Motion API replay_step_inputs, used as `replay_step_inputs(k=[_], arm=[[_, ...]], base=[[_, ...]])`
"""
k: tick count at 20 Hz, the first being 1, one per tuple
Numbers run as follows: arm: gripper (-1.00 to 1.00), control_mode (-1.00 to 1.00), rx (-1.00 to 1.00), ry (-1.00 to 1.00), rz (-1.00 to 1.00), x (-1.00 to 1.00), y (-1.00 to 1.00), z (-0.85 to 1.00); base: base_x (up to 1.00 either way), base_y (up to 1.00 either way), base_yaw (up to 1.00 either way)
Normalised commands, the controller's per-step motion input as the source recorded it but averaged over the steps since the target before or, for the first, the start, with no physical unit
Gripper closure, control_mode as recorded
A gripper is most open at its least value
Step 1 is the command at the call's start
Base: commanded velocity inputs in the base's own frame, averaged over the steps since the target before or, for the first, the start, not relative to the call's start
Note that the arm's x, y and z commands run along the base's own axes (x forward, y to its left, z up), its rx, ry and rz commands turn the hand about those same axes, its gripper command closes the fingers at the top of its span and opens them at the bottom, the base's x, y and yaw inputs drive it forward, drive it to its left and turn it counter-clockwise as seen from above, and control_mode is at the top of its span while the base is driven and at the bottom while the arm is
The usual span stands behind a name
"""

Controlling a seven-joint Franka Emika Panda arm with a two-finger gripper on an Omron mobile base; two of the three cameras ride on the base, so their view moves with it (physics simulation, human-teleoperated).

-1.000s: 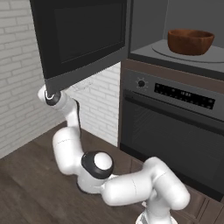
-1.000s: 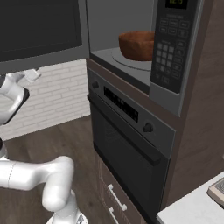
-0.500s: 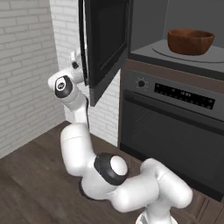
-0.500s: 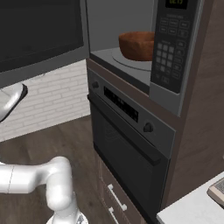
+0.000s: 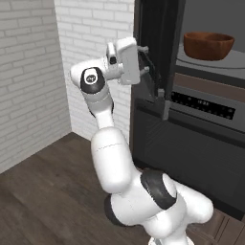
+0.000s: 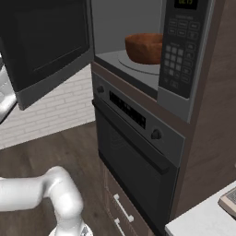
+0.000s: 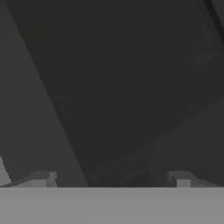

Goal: Pick the eggplant from the sink and place it in the bowl. Then pick the bowl and place it in the microwave. Then close the microwave door and press the start button.

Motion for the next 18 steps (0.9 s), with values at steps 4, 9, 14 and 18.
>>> replay_step_inputs(k=[4, 9, 14, 18], arm=[[-1.00, -1.00, 0.19, 0.01, 0.17, -0.29, -0.88, 0.17], [-1.00, -1.00, 0.16, 0.04, 0.17, 0.00, -0.84, 0.02], [-1.00, -1.00, 0.06, 0.12, 0.17, 0.65, -0.74, -0.22], [-1.00, -1.00, 0.07, 0.09, 0.17, 0.53, -0.77, -0.03]], base=[[0.00, 0.00, 0.00], [0.00, 0.00, 0.00], [0.00, 0.00, 0.00], [0.00, 0.00, 0.00]])
